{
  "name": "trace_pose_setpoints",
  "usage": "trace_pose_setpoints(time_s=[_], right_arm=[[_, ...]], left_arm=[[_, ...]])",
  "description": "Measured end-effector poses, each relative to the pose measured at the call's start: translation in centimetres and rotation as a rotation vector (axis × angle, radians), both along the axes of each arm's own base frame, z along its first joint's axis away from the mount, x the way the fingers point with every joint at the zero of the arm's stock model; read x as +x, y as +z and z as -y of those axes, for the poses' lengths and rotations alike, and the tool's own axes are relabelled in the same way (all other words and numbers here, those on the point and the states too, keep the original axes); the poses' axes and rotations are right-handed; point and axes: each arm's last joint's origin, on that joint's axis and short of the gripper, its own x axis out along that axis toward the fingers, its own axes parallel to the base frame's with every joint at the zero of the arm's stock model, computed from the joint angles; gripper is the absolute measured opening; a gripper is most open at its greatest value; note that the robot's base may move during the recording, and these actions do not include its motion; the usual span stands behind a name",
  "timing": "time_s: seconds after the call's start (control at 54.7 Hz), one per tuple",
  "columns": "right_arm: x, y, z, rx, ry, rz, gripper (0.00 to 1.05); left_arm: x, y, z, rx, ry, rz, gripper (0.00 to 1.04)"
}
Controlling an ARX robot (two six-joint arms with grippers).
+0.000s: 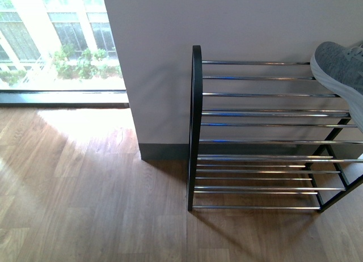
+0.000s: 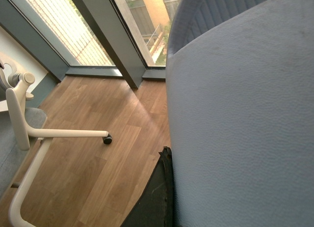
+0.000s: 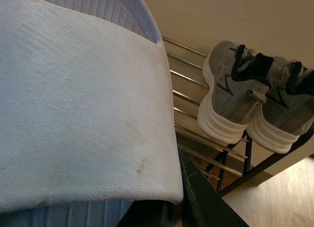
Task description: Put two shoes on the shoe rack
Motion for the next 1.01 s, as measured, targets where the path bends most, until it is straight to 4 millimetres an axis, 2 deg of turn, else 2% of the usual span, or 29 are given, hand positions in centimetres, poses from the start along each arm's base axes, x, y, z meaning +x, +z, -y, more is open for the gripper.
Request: trace_pose_setpoints(time_s=[0.128, 0.183, 0.292, 0.384, 0.439, 0.566, 0.786, 1.005], right_arm=[[0.1, 0.2, 0.0, 0.014, 0.016, 0.04, 0.02], [0.3, 1.7, 0.1, -0.009, 0.012, 0.138, 0.02], [0.0, 1.8, -0.9, 0.126, -0.022, 0.075, 0.02], [0.1, 2.1, -1.7, 0.145, -0.055, 0.025, 0.01], [0.8, 2.5, -2.2, 0.107, -0.067, 0.039, 0.01], [4.9, 4.3, -3.8, 0.01, -0.062, 0.083, 0.01], [9.5, 3.1, -5.3, -0.038, -0.099, 0.023, 0.01], [14.1, 3.2, -5.6, -0.053, -0.145, -0.036, 0.01]], left_arm=[[0.0, 0.0, 0.0, -0.001, -0.003, -0.002, 0.02], [0.0, 0.0, 0.0, -0.001, -0.002, -0.003, 0.02], [0.0, 0.0, 0.0, 0.0, -0.002, -0.002, 0.02], [0.0, 0.0, 0.0, 0.0, -0.002, -0.002, 0.02], [0.0, 0.0, 0.0, -0.001, -0.003, -0.002, 0.02], [0.0, 0.0, 0.0, 0.0, -0.002, -0.002, 0.02], [0.0, 0.0, 0.0, 0.0, -0.002, -0.002, 0.02], [0.0, 0.0, 0.0, 0.0, -0.002, -0.002, 0.02]])
